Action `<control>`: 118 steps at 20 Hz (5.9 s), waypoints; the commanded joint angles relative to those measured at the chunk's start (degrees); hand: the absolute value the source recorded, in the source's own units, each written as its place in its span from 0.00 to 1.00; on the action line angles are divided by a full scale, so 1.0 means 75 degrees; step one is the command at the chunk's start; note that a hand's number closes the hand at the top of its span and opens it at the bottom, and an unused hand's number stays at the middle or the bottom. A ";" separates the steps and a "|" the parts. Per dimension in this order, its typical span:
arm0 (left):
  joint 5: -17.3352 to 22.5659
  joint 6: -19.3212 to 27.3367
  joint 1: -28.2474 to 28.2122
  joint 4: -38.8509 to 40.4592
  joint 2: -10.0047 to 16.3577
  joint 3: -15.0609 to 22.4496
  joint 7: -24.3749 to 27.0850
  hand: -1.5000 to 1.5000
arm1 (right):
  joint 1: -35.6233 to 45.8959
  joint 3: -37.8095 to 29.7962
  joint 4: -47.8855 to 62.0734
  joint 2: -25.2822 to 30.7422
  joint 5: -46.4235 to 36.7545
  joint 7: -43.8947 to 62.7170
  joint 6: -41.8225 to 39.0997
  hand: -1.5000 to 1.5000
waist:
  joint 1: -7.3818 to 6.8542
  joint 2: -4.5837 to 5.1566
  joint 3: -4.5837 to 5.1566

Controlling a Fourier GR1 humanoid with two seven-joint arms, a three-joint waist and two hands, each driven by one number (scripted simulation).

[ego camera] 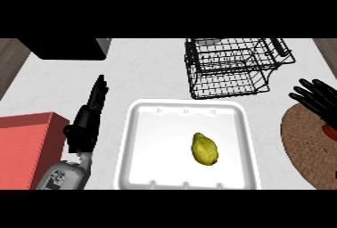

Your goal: Pick the pear from the tray and place it in the tiered basket

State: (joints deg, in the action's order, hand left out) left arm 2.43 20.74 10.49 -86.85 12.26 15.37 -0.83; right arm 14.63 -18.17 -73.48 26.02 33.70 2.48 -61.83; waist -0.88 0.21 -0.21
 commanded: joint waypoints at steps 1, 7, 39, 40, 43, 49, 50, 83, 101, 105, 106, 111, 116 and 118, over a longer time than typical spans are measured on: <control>-0.0049 -0.0001 -0.0050 0.0227 -0.0135 -0.0026 0.0168 0.50 | -0.0026 -0.0172 -0.0561 -0.0287 -0.1775 -0.0932 -0.0917 0.00 | 0.0068 0.0005 0.0009; -0.0214 -0.0016 -0.0159 -0.0099 -0.0241 0.0042 -0.0014 0.50 | -0.0020 -0.0108 -0.0295 -0.0358 -0.3148 -0.2233 -0.1114 0.00 | 0.0040 -0.0005 0.0009; -0.0502 -0.0510 0.0042 -0.0082 -0.0396 -0.0627 -0.0284 0.50 | -0.0578 0.3366 -0.0524 0.0468 -0.6981 -0.5810 0.2757 0.00 | 0.0131 -0.0021 0.0021; -0.0564 -0.0488 -0.0553 -0.0135 -0.0347 -0.0608 0.0338 0.50 | -0.0274 0.3544 0.0206 0.0340 -0.7322 -0.6147 0.3186 0.00 | 0.0035 -0.0006 0.0019; -0.0633 -0.0547 0.0001 0.0323 -0.0625 -0.0769 0.0094 0.50 | -0.0124 0.3472 -0.0050 0.0095 -0.7168 -0.5463 0.3302 0.00 | 0.0111 -0.0023 0.0026; -0.0570 -0.0987 -0.0123 -0.0019 -0.0423 -0.1035 -0.0109 0.50 | 0.0378 0.3477 0.0909 -0.0095 -0.7285 -0.5059 0.3424 0.00 | 0.0091 -0.0024 0.0027; -0.0801 -0.0808 -0.0100 0.0121 -0.0667 -0.0760 0.0080 0.50 | 0.0623 0.3636 0.1409 -0.0251 -0.7414 -0.5210 0.3556 0.00 | 0.0072 -0.0015 0.0026; -0.1429 -0.0987 -0.0228 -0.0565 -0.1149 -0.0938 -0.0620 0.50 | 0.0442 0.4695 0.1296 -0.1456 -0.7654 -0.4829 0.3836 0.00 | 0.0103 -0.0032 0.0027; -0.1643 -0.1209 -0.0267 -0.0201 -0.1438 -0.1166 -0.0252 0.50 | 0.0473 0.4598 0.2190 -0.2312 -0.8321 -0.5019 0.4178 0.00 | 0.0097 -0.0024 0.0026; -0.1480 -0.1340 -0.0322 -0.0016 -0.1349 -0.1454 0.0054 0.50 | 0.0501 0.4342 0.1728 -0.2480 -0.7924 -0.4484 0.3762 0.00 | 0.0100 -0.0026 0.0027; -0.1426 -0.1349 -0.0134 0.0150 -0.1413 -0.1476 0.0013 0.50 | 0.0383 0.4340 0.2359 -0.2171 -0.8068 -0.5414 0.3950 0.00 | 0.0096 -0.0019 0.0026; -0.1569 -0.1348 0.0009 -0.0251 -0.1406 -0.1453 -0.0424 0.50 | -0.0016 0.4349 0.1676 -0.3053 -0.8141 -0.4512 0.4787 1.00 | 0.0112 -0.0033 0.0026; -0.1352 -0.1567 -0.0253 -0.0803 -0.1227 -0.1584 -0.0618 0.50 | 0.0391 0.4239 0.2344 -0.3013 -0.8872 -0.5540 0.6214 1.00 | 0.0061 -0.0026 0.0023; -0.1235 -0.1735 -0.0233 -0.0166 -0.1209 -0.1780 -0.0172 0.50 | -0.0178 0.4248 0.1630 -0.2890 -0.8807 -0.5289 0.5913 1.00 | 0.0116 -0.0029 0.0027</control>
State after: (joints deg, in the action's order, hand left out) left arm -8.21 9.38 8.50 -89.75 2.49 3.72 -3.12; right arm 15.08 14.16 -60.99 3.91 -30.75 -34.98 -19.64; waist -0.14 -0.09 0.00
